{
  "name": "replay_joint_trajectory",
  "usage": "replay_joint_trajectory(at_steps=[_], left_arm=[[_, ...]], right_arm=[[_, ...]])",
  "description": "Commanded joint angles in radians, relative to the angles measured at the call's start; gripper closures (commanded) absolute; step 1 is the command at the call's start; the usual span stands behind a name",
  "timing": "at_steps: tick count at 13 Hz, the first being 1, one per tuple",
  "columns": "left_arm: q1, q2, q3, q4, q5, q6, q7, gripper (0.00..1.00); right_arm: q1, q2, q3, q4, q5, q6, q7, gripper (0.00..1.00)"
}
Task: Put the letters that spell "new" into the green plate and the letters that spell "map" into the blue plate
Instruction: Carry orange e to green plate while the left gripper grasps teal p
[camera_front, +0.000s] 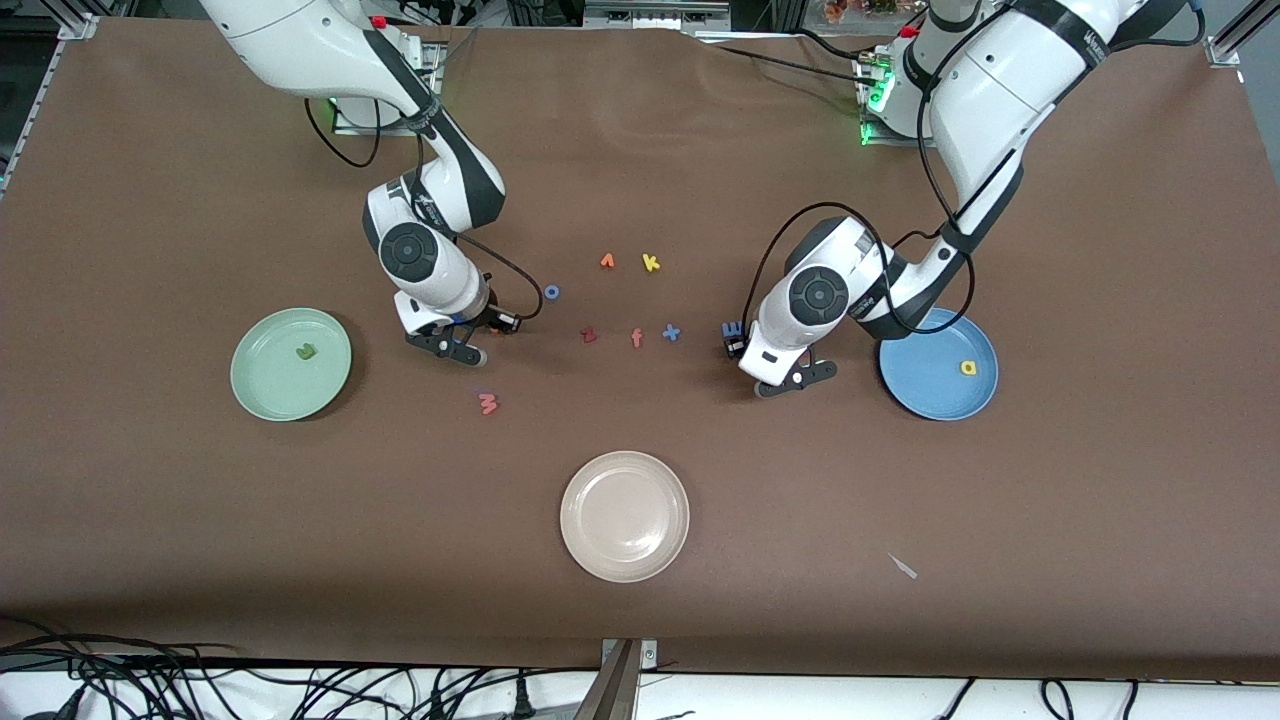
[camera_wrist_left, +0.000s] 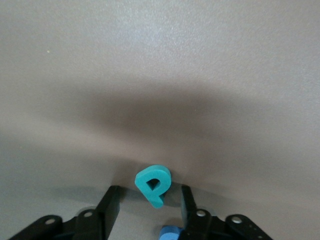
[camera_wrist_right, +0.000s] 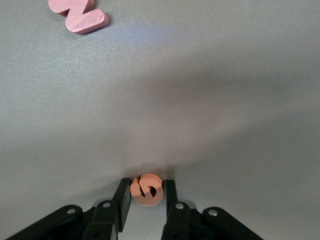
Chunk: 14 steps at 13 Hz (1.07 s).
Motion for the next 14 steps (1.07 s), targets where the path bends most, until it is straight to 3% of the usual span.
replay_joint_trajectory(at_steps=[1,4,6,9,14], left_arm=[[-0.015,0.03,0.017,0.029,0.042,0.003,-0.021,0.5],[-0.015,0.039,0.018,0.038,0.056,0.003,-0.022,0.53],[-0.015,0.042,0.018,0.038,0.057,0.001,-0.021,0.61],[-0.015,0.041,0.018,0.038,0.057,0.001,-0.019,0.76],[-0.012,0.038,0.018,0.043,0.057,-0.008,-0.018,0.86]], right_arm=[[0.002,0.008,0.001,0.041,0.012,-0.025,0.007,0.84],[-0.003,-0.01,-0.028,0.154,0.01,-0.24,-0.001,0.87],[-0.003,-0.03,-0.073,0.181,0.006,-0.315,-0.045,0.87],[-0.003,-0.042,-0.175,0.195,0.003,-0.403,-0.116,0.91],[-0.006,-0.055,-0.372,0.222,-0.008,-0.526,-0.422,0.92]])
